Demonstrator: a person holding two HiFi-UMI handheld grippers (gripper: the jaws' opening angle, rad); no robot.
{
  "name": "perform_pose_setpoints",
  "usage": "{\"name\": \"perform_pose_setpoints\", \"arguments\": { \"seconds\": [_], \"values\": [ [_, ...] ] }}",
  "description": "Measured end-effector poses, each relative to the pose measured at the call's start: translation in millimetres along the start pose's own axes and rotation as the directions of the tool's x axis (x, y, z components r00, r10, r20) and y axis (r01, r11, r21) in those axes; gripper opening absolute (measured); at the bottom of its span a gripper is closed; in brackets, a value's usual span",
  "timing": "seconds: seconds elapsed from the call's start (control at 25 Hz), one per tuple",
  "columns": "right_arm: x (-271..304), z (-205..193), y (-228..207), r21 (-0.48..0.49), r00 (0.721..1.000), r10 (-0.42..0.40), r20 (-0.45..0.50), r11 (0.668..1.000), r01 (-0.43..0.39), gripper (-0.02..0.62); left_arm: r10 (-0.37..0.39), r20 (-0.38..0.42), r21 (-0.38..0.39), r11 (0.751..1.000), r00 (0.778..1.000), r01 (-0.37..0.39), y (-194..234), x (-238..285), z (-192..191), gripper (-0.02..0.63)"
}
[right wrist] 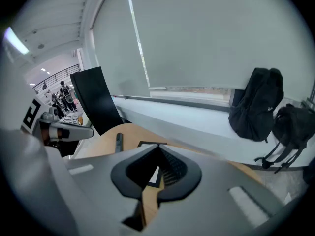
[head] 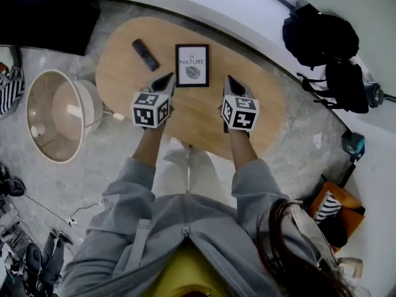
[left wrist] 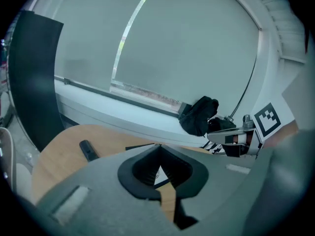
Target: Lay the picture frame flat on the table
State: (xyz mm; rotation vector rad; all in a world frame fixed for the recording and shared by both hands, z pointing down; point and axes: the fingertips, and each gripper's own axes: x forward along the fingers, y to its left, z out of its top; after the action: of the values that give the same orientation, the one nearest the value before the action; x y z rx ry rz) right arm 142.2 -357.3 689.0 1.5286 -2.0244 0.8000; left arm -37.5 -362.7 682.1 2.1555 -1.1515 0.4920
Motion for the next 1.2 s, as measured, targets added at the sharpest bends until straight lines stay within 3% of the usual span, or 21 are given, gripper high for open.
{"name": "perform_pose_setpoints", "arguments": {
  "seconds": [0.28, 0.48, 0.8, 1.2],
  "values": [
    [-102, 56, 19, -0.004, 0.992, -0.007, 0.124, 1.000, 0.008, -0.002, 0.007, 0.136, 0.049, 0.999, 0.991, -0.014, -53, -96, 58, 0.002],
    [-175, 104, 41, -0.054, 0.965, 0.025, 0.260, 0.998, -0.012, -0.002, -0.013, 0.234, 0.110, 0.994, 0.972, -0.013, -92, -151, 95, 0.002],
    [-279, 177, 68, -0.132, 0.887, 0.058, 0.458, 0.991, 0.003, -0.002, -0.054, 0.435, 0.264, 0.962, 0.899, -0.069, -145, -233, 181, 0.002],
    [-368, 226, 95, -0.242, 0.775, 0.101, 0.623, 0.968, 0.068, -0.002, -0.019, 0.562, 0.255, 0.955, 0.827, -0.151, -183, -303, 228, 0.003]
  ]
}}
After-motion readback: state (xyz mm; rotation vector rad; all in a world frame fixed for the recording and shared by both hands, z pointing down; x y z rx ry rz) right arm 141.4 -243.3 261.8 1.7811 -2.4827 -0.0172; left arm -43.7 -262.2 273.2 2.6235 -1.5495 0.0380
